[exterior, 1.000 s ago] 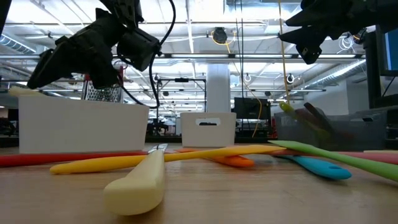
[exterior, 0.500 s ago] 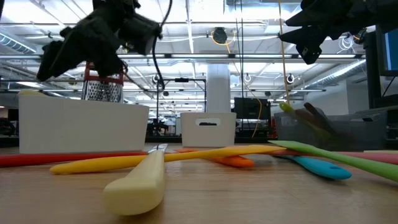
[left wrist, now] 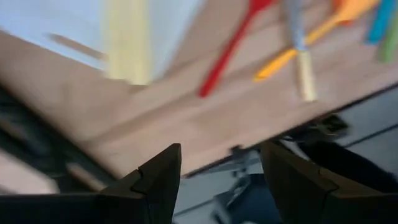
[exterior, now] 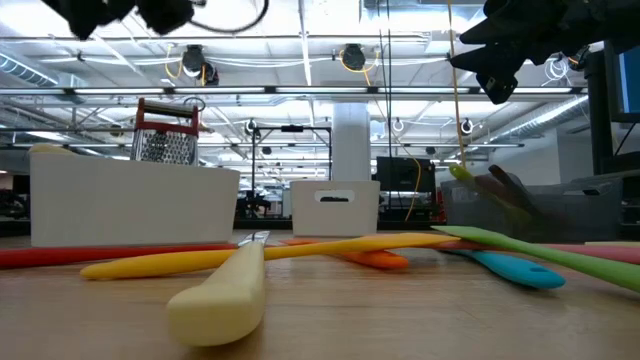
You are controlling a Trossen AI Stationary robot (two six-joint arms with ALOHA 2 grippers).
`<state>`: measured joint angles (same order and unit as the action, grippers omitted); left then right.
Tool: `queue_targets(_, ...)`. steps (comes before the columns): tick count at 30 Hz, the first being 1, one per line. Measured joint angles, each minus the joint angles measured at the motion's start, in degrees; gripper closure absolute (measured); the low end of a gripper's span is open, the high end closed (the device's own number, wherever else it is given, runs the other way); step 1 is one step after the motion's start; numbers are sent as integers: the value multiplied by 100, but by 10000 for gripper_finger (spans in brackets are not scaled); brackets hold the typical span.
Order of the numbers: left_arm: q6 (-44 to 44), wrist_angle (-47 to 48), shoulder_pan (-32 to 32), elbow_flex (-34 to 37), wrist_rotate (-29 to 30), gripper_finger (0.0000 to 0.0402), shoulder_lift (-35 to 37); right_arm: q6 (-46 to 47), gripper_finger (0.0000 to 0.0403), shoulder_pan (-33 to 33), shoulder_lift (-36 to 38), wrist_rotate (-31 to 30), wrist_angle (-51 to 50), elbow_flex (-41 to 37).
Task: Pick & Place Kitchen Items
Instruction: Put the white table knife into the bottom white bin
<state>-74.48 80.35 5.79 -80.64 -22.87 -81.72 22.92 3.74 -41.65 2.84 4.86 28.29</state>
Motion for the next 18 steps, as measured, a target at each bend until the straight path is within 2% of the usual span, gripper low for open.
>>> queue_targets(5,-891,-1443,764,-54,462,176,-69,-3,261,0,1,0,0,0)
queue_targets(12,-1897,-3040,1623,-54,1521,176,-562,-24,261,-1,2,0,0,0)
queue_targets(18,-2432,-4082,2096,-46,1688,176,-1284,-26,261,0,2,1,0,0)
